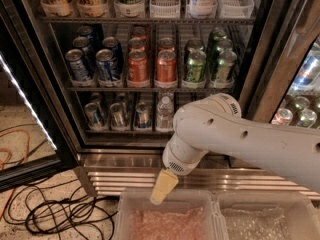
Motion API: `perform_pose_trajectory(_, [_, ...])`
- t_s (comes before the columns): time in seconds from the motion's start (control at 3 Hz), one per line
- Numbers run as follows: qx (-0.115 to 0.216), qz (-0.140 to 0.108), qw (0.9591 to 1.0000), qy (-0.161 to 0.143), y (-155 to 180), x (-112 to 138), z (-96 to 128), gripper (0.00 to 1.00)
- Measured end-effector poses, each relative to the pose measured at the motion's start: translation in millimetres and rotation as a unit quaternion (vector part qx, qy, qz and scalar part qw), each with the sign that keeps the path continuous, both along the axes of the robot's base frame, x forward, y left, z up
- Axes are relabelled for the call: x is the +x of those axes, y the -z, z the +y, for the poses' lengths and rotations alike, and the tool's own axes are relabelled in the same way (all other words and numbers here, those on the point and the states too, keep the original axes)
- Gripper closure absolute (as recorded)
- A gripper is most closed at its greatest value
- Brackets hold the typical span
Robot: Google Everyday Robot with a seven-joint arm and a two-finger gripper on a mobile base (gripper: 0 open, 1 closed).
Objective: Pick redbull can from bottom shelf of fridge
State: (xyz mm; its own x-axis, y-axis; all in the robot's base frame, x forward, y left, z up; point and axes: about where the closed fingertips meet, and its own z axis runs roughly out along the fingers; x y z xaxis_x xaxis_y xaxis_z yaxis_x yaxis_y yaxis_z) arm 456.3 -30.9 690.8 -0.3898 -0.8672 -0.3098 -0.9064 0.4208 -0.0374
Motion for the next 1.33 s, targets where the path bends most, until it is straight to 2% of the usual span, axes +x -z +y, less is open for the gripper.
perform_pose_trajectory(0.33, [0.037, 0.022, 0.9986, 0.03, 23, -5, 16, 0.0])
perform_pose_trajectory(0.67, [0.089, 0.052, 0.9897, 0.1, 74, 1, 37, 0.0])
perform_pose_trajectory(1.0, [0.146, 0.05, 0.9714, 0.181, 108, 28, 52, 0.0])
perform_pose_trajectory(1.33, [0.145, 0.051, 0.9716, 0.18, 108, 27, 52, 0.0])
